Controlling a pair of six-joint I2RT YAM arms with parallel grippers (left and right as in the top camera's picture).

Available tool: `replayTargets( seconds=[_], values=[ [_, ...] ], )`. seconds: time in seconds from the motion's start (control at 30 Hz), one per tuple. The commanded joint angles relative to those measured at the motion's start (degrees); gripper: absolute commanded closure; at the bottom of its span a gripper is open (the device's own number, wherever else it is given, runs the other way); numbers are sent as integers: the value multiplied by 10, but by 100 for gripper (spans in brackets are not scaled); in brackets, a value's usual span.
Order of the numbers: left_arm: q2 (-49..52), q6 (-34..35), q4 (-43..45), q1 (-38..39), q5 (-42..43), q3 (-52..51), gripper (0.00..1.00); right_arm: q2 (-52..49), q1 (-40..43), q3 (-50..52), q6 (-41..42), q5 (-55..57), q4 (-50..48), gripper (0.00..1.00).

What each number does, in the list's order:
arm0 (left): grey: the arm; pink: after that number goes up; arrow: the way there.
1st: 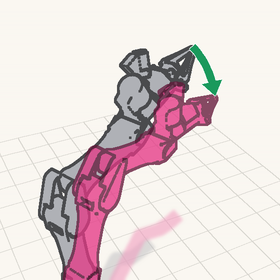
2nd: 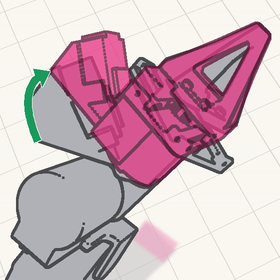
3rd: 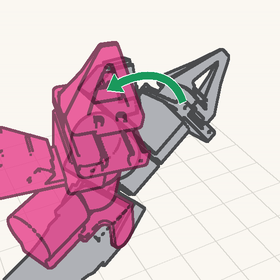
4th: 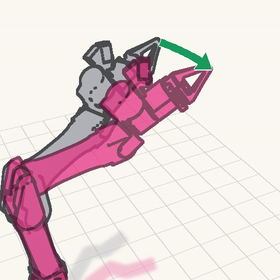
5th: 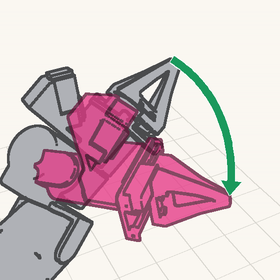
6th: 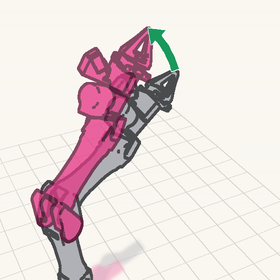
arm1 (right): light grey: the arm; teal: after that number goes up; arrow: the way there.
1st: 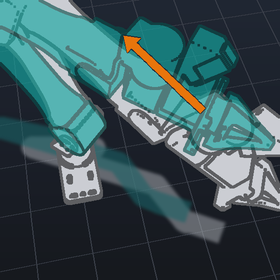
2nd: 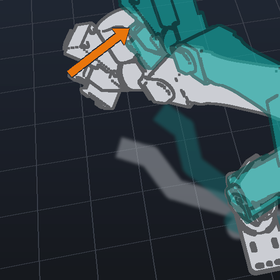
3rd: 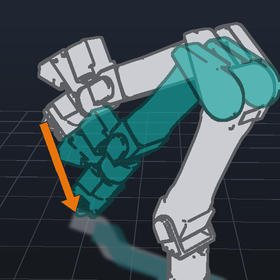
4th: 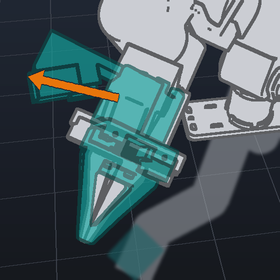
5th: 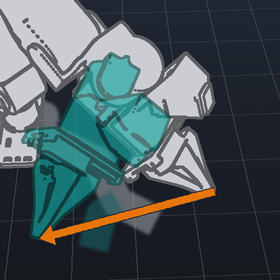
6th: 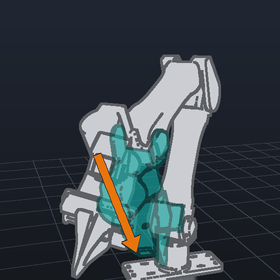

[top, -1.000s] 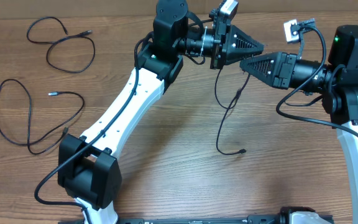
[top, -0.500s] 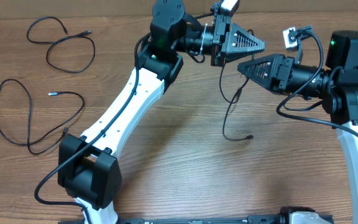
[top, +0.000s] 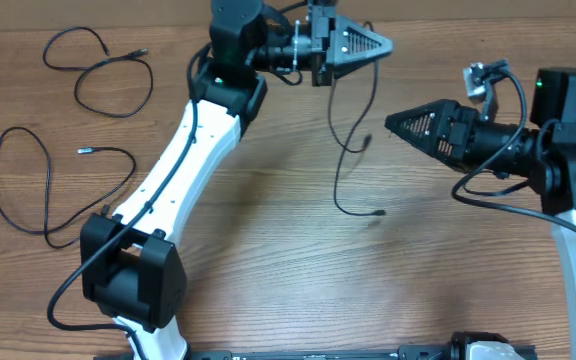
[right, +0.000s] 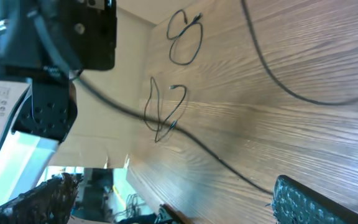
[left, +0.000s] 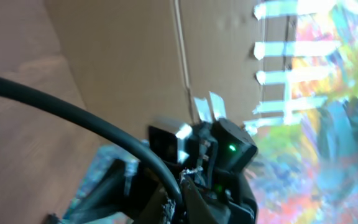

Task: Untangle cables

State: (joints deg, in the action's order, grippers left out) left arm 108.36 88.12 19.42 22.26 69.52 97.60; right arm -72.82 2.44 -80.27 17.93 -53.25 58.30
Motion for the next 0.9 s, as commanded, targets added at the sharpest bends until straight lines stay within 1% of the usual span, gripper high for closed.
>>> replayTargets(
  seconds=[0.0,0.07,0.23,0.3,0.33,0.37,0.4,0.57,0.63,0.73,0.8,0.87],
  values=[
    [-18,-99,-45,-13,-28,14,96,17,7,-9,-19,12,7,0],
    [-18,-143,-103,-17,-53,14,96,17,7,-9,-20,21,15,0],
    [-18,-245,-280,-24,-132,14,96,17,7,-9,-19,70,37,0],
    [-18,-296,-358,-25,-184,14,96,17,7,-9,-19,89,45,0],
    [-18,-330,-424,-25,-233,14,96,17,7,-9,-20,100,48,0],
    [-18,-350,-455,-25,-258,14,96,17,7,-9,-20,105,50,0],
    [-18,-409,-517,-24,-302,14,96,17,7,-9,-20,120,54,0],
    [-18,-516,-652,-24,-320,40,96,17,7,-9,-19,153,60,0],
    [-18,-572,-762,-22,-359,83,96,17,7,-8,-19,164,67,0],
    [-18,-610,-894,-15,-439,142,96,14,7,-8,-19,168,68,0],
    [-20,-611,-975,-11,-492,183,96,11,7,-8,-19,168,69,0],
    [-24,-611,-1033,-8,-518,216,96,9,7,-8,-19,168,70,0]
  ],
)
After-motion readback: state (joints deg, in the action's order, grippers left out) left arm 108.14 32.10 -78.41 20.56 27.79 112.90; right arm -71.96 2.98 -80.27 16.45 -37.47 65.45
